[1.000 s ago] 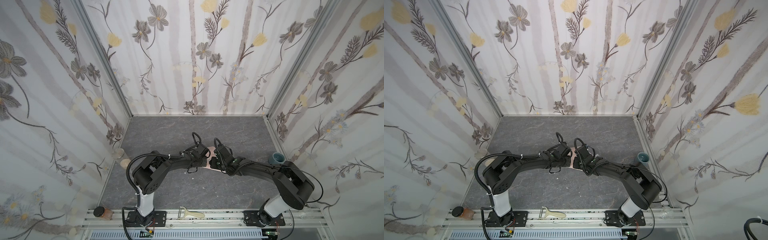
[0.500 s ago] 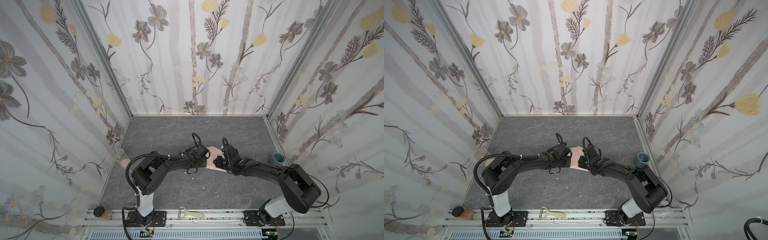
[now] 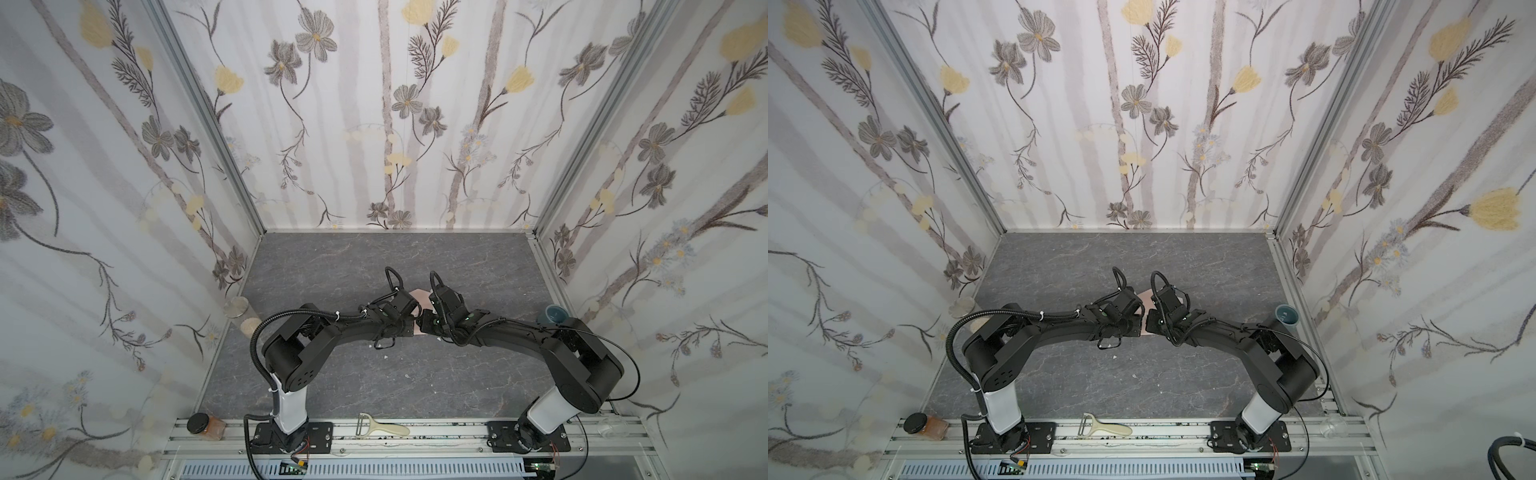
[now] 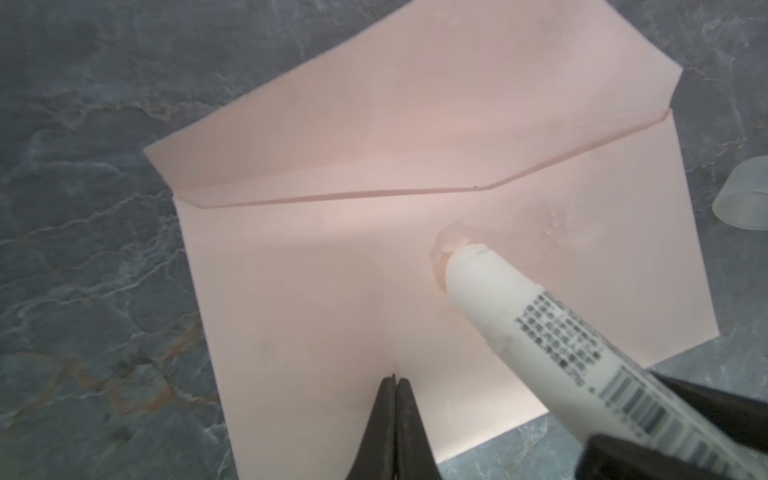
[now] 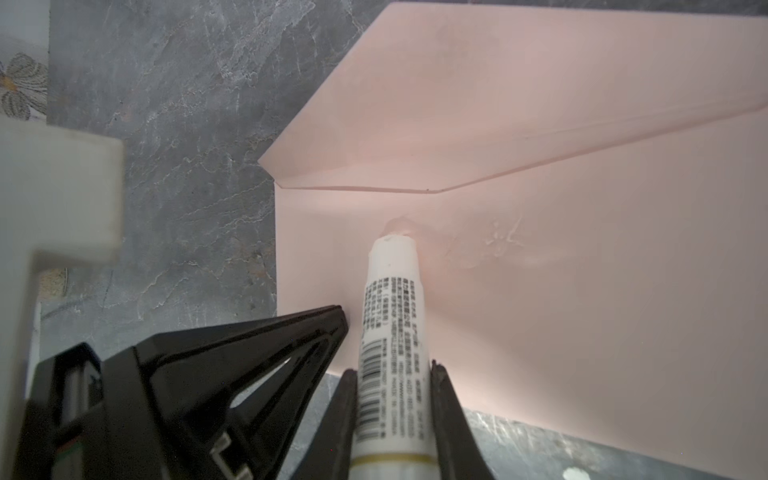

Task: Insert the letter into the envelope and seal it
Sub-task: 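Slide the glue stick along the flap edge with the right gripper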

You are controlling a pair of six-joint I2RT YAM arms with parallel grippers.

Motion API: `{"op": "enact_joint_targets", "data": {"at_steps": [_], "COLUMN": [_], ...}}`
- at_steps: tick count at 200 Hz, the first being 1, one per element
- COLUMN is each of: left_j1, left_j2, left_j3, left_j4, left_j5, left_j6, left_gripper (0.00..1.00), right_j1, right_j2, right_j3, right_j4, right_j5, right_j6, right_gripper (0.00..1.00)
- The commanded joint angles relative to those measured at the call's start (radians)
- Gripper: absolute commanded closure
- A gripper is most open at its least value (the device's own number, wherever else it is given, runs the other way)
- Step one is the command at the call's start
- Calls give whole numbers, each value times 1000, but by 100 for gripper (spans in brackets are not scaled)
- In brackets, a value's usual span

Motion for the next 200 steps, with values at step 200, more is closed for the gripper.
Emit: {"op": "enact_joint_targets", "data": {"at_steps": [200], "left_j1": [-11], "left_j2": [-16], "left_j3": [-29], "left_j4": [-54], "left_j5": [-2], "left_j6": [-1], "left_gripper": [100], "right_j1": [-48], "right_j2": [27], "right_j3": [-20], "right_j4": [52], "right_j5": [-8], "right_j6": [57], "right_gripper": [100]}}
